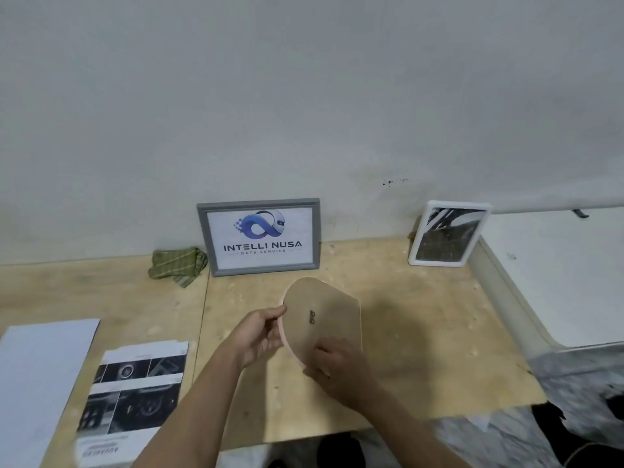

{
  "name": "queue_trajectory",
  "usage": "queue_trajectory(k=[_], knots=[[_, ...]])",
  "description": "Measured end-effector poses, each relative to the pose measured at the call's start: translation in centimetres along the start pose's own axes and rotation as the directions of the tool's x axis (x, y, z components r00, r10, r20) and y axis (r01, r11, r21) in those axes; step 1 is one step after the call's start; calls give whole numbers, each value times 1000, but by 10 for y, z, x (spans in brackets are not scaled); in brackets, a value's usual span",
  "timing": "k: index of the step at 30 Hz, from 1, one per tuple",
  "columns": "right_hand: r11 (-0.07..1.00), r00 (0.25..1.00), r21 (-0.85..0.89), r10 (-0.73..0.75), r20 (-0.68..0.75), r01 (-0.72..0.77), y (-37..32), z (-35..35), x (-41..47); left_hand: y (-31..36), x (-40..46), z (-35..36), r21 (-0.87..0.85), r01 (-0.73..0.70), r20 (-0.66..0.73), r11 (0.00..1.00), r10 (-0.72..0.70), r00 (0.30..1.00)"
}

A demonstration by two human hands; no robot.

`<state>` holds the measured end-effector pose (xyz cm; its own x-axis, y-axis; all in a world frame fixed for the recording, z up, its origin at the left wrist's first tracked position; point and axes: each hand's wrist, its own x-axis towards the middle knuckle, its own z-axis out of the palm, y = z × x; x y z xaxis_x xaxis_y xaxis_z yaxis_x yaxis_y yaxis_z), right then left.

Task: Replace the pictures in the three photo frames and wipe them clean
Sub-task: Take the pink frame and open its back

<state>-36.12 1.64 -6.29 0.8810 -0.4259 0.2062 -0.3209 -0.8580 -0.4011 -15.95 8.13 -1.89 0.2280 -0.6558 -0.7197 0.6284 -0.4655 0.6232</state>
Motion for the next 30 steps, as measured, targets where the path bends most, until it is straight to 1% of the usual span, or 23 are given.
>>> queue_trajectory(k=[2,3,5,7,9,12,13,15,16,17,19,21,23,25,27,30], knots=[[985,984,52,158,88,-163,0,13,-10,-18,-3,-21,-65,11,-48,998,-14,999],[962,958,66,256,131,-266,3,16,-15,-26,-6,-28,-111,6,-54,994,-12,998],[899,884,53,414,216,-434,9,22,-30,-35,-13,-38,-185,-14,-81,983,-1,997],[821,800,63,531,280,-567,11,25,-44,-44,-15,-47,-229,-8,-72,973,-9,997],[795,758,47,556,341,-604,7,30,-53,-50,-17,-52,-274,-6,-81,962,-17,997],[812,722,11,513,464,-584,-2,37,-58,-59,-18,-56,-365,-7,-66,931,-19,998],[811,698,-10,509,505,-584,-6,38,-58,-61,-20,-55,-387,2,-55,922,-25,998],[807,667,-54,521,532,-588,-14,42,-59,-63,-21,-55,-382,-1,-66,924,-26,997],[805,674,-61,534,510,-591,-15,45,-60,-65,-19,-57,-344,-27,-112,939,-13,994],[802,686,-58,543,484,-594,-17,47,-60,-66,-16,-60,-271,-67,-179,960,18,984],[788,690,-30,556,464,-615,-17,48,-59,-66,-12,-68,-71,-138,-282,988,113,953],[776,691,-3,564,453,-631,-18,49,-59,-63,-12,-71,56,-174,-311,983,183,933],[769,688,-1,574,444,-640,-18,51,-60,-58,-14,-71,142,-197,-324,970,233,917],[762,689,0,585,427,-647,-19,53,-60,-55,-15,-71,201,-188,-342,961,249,906],[755,686,3,594,421,-656,-20,53,-59,-55,-11,-72,269,-148,-372,952,244,896],[752,689,13,598,410,-660,-21,54,-61,-53,-4,-73,358,-109,-430,927,268,862]])
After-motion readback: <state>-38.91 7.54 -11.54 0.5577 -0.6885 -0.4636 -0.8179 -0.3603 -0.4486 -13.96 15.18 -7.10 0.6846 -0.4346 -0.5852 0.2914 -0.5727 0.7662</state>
